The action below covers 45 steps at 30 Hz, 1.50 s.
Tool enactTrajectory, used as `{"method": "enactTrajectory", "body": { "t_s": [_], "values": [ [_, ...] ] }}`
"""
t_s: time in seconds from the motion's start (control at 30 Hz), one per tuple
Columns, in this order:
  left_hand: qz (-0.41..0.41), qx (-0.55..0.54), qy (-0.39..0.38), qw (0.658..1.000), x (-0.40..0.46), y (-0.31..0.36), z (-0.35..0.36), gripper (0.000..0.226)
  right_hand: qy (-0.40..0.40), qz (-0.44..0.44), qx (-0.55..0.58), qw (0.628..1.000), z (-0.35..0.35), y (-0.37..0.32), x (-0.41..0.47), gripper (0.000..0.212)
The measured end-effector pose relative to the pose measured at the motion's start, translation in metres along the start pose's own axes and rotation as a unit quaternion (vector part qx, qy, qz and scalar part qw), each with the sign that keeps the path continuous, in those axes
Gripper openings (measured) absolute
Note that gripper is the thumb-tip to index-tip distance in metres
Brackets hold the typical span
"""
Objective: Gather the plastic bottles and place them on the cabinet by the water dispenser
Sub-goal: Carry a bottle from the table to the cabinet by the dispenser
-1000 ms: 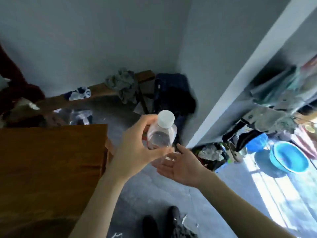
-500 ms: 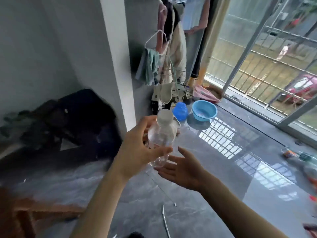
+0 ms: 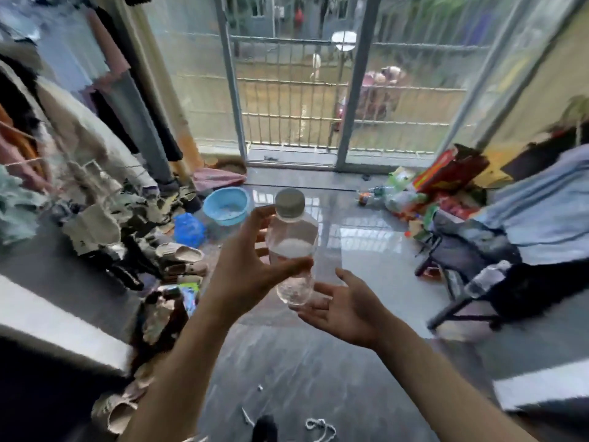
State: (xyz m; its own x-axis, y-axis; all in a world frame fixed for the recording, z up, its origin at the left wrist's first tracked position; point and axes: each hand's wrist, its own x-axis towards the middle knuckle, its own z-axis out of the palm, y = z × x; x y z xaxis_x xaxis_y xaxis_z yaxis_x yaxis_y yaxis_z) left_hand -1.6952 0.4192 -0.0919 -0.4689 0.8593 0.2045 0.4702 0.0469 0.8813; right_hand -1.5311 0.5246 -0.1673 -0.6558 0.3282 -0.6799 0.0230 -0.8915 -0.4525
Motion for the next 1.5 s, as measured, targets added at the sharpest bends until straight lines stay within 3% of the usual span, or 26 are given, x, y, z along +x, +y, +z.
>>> {"method": "enactTrajectory", "body": {
  "t_s": [0.33,0.57,0.67,0.87,1.1,1.5],
  "values": [
    [0.168,-0.043,-0.234,0.957,0.097,0.078,0.128,0.078,0.105,-0.195,0.195,0.956,-0.093,-0.051,-0.07,0.061],
    [0.267,-0.083,-0.406,0.87,0.088,0.138,0.229,0.08,0.178,-0.311,0.3,0.884,-0.145,-0.021,-0.136,0.063],
    [0.285,-0.104,-0.47,0.829,0.055,0.164,0.275,0.076,0.209,-0.36,0.327,0.848,-0.175,0.01,-0.174,0.074],
    [0.315,-0.13,-0.576,0.743,-0.036,0.211,0.35,0.065,0.262,-0.433,0.393,0.768,-0.22,0.088,-0.249,0.074],
    [0.343,-0.147,-0.647,0.665,-0.147,0.266,0.402,0.061,0.302,-0.477,0.445,0.695,-0.251,0.161,-0.338,0.074],
    [0.356,-0.158,-0.696,0.603,-0.266,0.321,0.471,0.069,0.293,-0.526,0.514,0.611,-0.301,0.23,-0.437,0.075]
  ]
}}
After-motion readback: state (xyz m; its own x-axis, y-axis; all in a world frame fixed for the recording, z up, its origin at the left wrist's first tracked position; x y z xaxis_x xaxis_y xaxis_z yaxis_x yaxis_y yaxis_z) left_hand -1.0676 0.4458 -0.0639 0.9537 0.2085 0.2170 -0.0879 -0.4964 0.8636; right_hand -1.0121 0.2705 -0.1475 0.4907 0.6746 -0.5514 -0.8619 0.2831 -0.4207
